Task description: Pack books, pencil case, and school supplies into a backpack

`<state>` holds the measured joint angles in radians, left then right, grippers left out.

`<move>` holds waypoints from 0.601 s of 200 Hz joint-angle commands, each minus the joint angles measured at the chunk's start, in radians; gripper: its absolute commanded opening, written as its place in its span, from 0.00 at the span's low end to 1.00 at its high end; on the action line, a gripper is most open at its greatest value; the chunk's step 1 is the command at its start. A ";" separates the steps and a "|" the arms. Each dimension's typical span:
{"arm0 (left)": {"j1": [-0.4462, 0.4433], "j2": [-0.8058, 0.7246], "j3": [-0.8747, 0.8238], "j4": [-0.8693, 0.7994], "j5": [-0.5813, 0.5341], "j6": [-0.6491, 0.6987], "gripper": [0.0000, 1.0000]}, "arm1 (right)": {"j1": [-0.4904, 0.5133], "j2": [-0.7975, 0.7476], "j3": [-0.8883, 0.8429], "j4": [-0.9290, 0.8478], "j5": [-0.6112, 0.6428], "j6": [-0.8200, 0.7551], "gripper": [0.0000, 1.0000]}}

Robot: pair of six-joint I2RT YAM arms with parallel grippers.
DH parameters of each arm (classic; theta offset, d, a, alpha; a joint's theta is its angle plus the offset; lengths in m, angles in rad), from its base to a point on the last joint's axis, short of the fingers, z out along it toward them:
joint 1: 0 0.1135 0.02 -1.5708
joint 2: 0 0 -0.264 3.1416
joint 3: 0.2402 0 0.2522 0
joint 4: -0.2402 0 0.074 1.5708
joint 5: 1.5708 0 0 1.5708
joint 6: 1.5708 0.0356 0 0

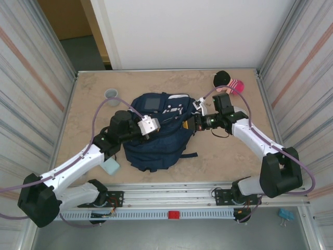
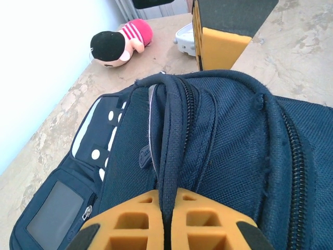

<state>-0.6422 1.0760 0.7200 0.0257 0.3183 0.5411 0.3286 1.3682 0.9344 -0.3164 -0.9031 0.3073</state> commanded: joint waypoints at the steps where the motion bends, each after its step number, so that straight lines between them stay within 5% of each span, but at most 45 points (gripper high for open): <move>1: -0.008 -0.033 0.020 0.091 -0.037 -0.027 0.00 | -0.001 -0.038 -0.007 0.036 -0.073 0.031 0.04; 54: -0.012 -0.032 0.022 0.109 -0.030 -0.028 0.00 | -0.004 -0.042 -0.007 -0.030 0.055 0.026 0.49; 100: -0.013 -0.039 0.034 0.100 -0.018 -0.013 0.00 | 0.016 -0.059 -0.022 -0.057 0.194 -0.205 0.57; 120: -0.013 -0.044 0.036 0.092 -0.019 -0.010 0.00 | 0.016 -0.083 -0.077 0.039 0.164 -0.307 0.63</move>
<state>-0.6502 1.0752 0.7197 0.0277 0.3046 0.5346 0.3374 1.3338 0.9134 -0.3397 -0.7658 0.1734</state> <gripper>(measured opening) 0.070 0.607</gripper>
